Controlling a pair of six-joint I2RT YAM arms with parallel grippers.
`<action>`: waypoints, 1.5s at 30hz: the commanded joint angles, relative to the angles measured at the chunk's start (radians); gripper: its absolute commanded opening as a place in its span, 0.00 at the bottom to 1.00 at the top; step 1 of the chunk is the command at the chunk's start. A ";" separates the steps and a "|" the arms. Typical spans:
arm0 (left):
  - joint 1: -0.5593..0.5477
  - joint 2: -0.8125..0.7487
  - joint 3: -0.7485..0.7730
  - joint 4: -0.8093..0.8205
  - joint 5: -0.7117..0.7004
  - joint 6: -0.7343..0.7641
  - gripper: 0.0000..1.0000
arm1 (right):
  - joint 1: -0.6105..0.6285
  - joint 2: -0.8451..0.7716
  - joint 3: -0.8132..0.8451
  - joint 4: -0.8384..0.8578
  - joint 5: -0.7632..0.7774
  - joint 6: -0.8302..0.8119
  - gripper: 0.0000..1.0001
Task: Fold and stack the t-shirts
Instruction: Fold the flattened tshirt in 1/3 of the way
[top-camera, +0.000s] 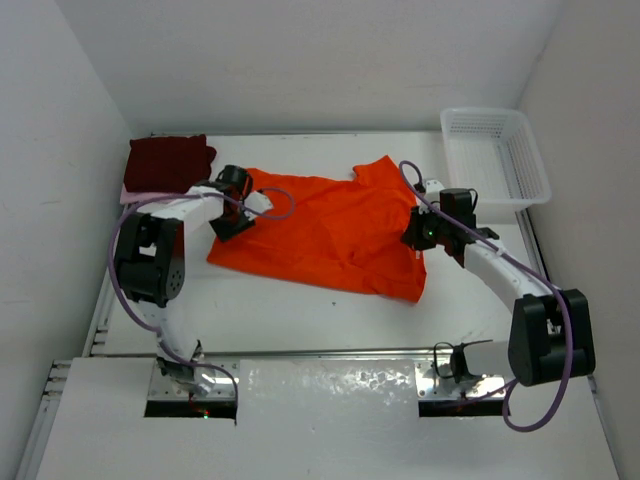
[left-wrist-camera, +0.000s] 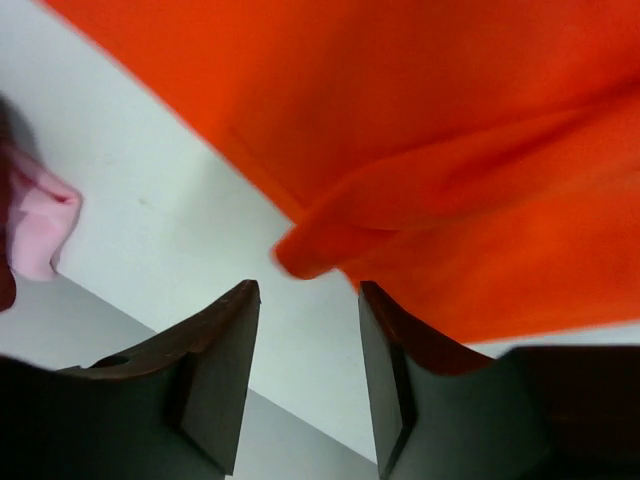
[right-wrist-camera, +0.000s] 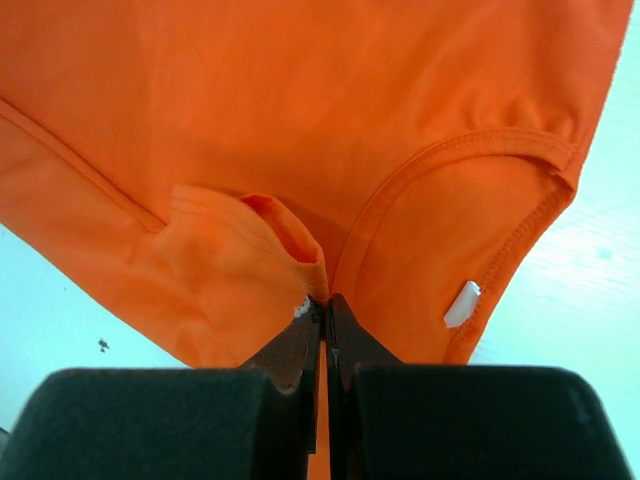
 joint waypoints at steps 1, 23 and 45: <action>0.075 0.015 0.131 0.036 -0.018 -0.096 0.45 | 0.000 0.009 0.026 0.065 -0.051 -0.021 0.00; 0.106 0.025 0.020 0.028 0.316 0.111 0.39 | 0.000 0.045 0.041 0.073 -0.068 -0.001 0.00; 0.135 -0.009 0.098 0.045 0.146 -0.191 0.00 | -0.036 0.029 0.091 0.141 -0.012 -0.007 0.00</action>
